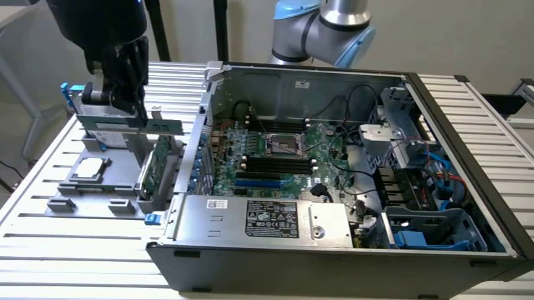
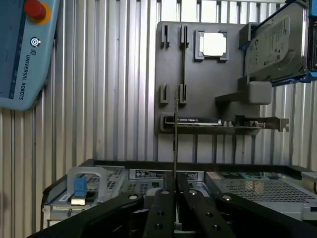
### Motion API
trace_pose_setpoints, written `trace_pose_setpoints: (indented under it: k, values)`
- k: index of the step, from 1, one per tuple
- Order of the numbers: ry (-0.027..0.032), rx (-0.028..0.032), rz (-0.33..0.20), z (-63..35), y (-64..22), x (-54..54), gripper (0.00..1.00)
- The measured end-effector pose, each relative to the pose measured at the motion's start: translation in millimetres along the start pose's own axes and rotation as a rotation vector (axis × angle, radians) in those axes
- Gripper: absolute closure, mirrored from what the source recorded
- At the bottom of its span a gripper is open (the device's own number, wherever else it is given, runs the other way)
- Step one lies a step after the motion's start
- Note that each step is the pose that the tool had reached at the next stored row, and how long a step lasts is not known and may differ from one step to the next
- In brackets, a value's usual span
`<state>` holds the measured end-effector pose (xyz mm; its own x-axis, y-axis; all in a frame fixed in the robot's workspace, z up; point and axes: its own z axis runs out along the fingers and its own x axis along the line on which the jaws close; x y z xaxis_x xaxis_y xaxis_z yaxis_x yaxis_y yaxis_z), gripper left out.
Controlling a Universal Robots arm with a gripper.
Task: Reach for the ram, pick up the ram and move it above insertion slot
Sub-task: 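Pick up the ram and move it above insertion slot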
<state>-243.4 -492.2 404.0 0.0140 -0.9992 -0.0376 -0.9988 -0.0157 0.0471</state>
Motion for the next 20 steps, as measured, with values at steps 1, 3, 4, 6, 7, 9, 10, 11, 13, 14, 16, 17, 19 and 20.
trace_pose_setpoints:
  k: [1, 3, 4, 6, 7, 9, 10, 11, 13, 14, 16, 17, 19, 20]
  values:
    - [-0.0042, 0.0001, 0.000, -1.5, -4.4, 0.0, 0.87]
    - [-0.0142, 0.0002, -0.001, -3.1, -13.3, 0.1, 0.87]
    - [-0.0184, 0.0003, -0.001, -3.5, -17.8, 0.2, 0.87]
    - [-0.0263, 0.0004, -0.001, -3.9, -27.2, 0.3, 0.87]
    - [-0.0299, 0.0004, -0.002, -4.2, -31.7, 0.4, 0.87]
    - [-0.0358, 0.0005, -0.002, -4.6, -40.7, 0.5, 0.87]
    - [-0.0383, 0.0006, -0.002, -4.8, -45.2, 0.5, 0.87]
    - [-0.0404, 0.0006, -0.002, -5.0, -50.0, 0.6, 0.87]
    - [-0.0425, 0.0006, -0.002, -5.5, -58.9, 0.7, 0.87]
    - [-0.0431, 0.0006, -0.002, -5.7, -63.6, 0.8, 0.87]
    - [-0.0437, 0.0005, -0.002, -6.0, -72.4, 0.9, 0.87]
    - [-0.0437, 0.0006, -0.002, -6.2, -76.9, 1.0, 0.87]
    - [-0.0436, 0.0005, -0.002, -6.3, -86.3, 1.2, 0.87]
    - [-0.0437, 0.0006, -0.002, -6.2, -90.8, 1.2, 0.87]
